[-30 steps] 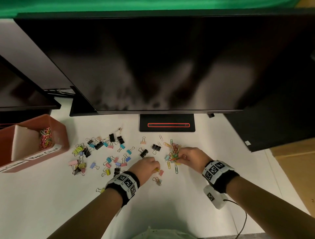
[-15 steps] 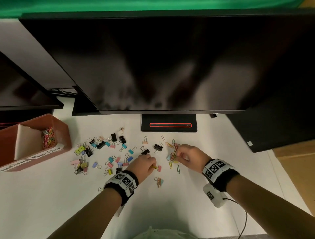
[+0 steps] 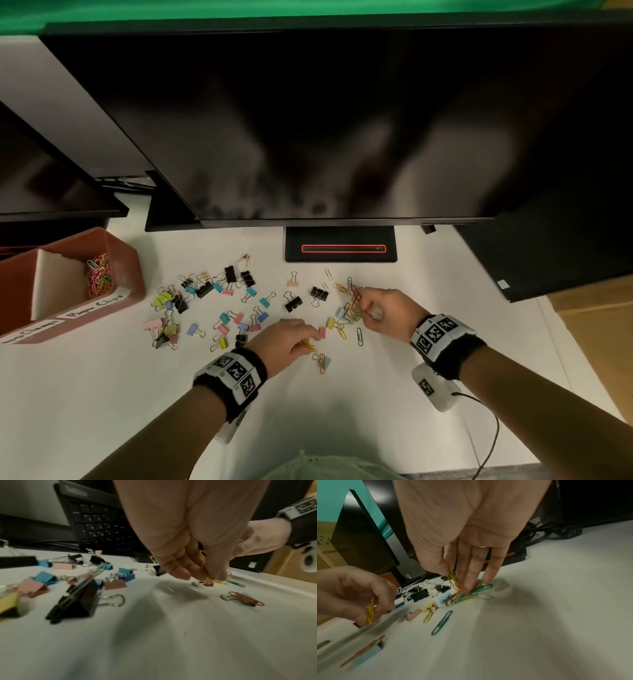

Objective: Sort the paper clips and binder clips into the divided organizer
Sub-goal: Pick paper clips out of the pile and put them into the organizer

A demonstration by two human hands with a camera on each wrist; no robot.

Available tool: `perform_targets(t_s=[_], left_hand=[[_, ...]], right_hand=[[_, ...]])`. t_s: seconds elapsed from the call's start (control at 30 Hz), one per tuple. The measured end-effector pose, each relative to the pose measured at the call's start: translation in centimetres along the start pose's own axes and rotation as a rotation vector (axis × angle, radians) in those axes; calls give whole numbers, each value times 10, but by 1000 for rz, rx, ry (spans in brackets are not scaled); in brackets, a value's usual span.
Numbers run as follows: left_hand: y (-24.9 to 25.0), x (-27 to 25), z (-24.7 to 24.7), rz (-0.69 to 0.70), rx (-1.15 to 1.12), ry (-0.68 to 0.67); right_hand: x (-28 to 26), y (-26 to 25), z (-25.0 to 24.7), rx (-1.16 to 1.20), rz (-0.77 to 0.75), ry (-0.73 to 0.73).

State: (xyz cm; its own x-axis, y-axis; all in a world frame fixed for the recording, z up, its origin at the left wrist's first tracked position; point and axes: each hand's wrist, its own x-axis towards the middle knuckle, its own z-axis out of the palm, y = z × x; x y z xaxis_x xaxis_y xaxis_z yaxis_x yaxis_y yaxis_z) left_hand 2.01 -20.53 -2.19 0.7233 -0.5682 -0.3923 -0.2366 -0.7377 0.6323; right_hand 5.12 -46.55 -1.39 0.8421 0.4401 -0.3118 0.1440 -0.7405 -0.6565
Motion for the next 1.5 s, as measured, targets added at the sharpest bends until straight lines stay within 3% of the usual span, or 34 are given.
perform_targets(t_s=[0.2, 0.47, 0.7, 0.9, 1.27, 1.4, 1.5], left_hand=[[12, 1, 17, 98, 187, -196], [5, 5, 24, 46, 80, 8], [-3, 5, 19, 0, -71, 178], [-9, 0, 14, -63, -44, 134], [3, 0, 20, 148, 178, 49], [8, -1, 21, 317, 259, 46], [11, 2, 25, 302, 290, 39]], right_hand=[[-9, 3, 21, -126, -56, -84], [-9, 4, 23, -136, -48, -240], [-5, 1, 23, -175, -11, -250], [-5, 2, 24, -181, -24, -242], [-11, 4, 17, -113, -43, -205], [-14, 9, 13, -149, -39, -194], [-16, 11, 16, -183, -48, -195]])
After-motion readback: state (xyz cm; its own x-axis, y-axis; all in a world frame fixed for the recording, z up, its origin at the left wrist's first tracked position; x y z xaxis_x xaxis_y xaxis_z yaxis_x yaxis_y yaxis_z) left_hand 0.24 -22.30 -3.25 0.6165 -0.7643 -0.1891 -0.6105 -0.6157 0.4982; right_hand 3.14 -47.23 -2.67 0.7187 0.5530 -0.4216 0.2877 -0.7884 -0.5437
